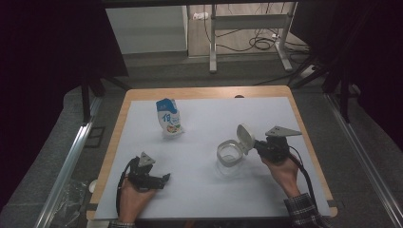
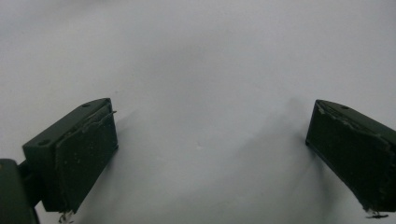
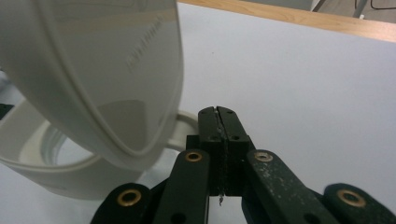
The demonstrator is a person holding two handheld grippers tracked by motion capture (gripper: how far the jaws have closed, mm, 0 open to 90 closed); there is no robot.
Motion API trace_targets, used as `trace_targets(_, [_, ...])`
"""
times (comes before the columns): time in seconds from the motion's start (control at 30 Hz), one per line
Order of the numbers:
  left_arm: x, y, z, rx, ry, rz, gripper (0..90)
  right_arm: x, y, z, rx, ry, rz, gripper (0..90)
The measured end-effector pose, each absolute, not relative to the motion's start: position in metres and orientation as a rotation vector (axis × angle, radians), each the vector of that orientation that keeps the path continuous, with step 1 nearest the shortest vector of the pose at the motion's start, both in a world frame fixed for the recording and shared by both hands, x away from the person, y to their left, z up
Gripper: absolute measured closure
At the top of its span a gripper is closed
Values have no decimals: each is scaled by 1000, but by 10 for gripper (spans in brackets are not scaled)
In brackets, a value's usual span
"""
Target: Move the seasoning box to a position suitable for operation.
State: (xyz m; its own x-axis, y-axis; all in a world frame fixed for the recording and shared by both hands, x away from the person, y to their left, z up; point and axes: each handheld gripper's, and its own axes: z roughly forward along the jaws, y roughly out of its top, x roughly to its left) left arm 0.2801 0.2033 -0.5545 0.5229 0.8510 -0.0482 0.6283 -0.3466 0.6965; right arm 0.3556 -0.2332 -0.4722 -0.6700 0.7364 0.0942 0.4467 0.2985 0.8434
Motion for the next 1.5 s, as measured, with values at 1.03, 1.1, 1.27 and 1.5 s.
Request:
trace_targets(1.03, [280,203,-555,2092,1202,427,20,332,-260,-491,1118,2212,1271,664])
trace_targets(1.1, [280,203,-555,2093,1202,427,20,330,-261,-495,1120,2215,1254,636])
trace_targets(1.27, [280,202,-554,2096,1203,428,20,325,-261,-505,1119,2221,1192,538])
trace_targets(1.5, [280,202,-554,2088,1208,421,20,323,-265,-515,1154,2224,1163,445])
